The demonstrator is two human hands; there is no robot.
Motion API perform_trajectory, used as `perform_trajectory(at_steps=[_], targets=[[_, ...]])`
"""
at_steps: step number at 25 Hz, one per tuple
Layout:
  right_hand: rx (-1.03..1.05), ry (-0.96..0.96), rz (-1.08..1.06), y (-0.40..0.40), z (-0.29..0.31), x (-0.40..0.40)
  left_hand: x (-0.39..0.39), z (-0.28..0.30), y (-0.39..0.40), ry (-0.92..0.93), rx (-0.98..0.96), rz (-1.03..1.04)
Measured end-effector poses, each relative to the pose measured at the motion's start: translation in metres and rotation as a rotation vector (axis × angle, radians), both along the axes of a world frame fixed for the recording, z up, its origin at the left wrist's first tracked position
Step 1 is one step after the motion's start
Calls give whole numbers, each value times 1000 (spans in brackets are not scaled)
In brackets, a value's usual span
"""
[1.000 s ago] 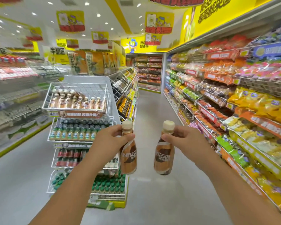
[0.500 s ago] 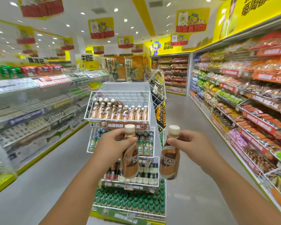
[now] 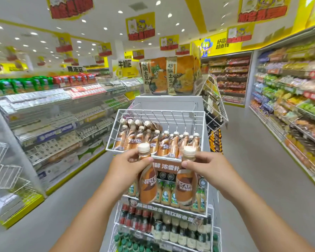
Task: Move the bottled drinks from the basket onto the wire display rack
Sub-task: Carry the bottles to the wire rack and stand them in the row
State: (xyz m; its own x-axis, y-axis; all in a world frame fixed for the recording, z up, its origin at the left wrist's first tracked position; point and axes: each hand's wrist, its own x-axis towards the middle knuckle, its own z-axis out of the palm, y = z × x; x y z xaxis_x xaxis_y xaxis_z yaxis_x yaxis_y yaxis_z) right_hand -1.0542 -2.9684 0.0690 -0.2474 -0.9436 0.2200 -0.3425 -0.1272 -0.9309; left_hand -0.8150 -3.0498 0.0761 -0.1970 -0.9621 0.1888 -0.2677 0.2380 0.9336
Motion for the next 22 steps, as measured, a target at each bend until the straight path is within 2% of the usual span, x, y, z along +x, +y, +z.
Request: perform_trajectory(at_steps=[4, 13, 18, 22], targets=[[-9, 28, 10, -72, 7, -18, -16, 4, -79, -41, -18, 57], [17, 23, -160, -228, -6, -8, -34, -1, -262, -49, -37, -90], [63, -6, -258, -301, -13, 4, -39, -2, -332, -105, -38, -226], [141, 14, -288, -345, -29, 2, -48, -17, -367, -131, -32, -230]])
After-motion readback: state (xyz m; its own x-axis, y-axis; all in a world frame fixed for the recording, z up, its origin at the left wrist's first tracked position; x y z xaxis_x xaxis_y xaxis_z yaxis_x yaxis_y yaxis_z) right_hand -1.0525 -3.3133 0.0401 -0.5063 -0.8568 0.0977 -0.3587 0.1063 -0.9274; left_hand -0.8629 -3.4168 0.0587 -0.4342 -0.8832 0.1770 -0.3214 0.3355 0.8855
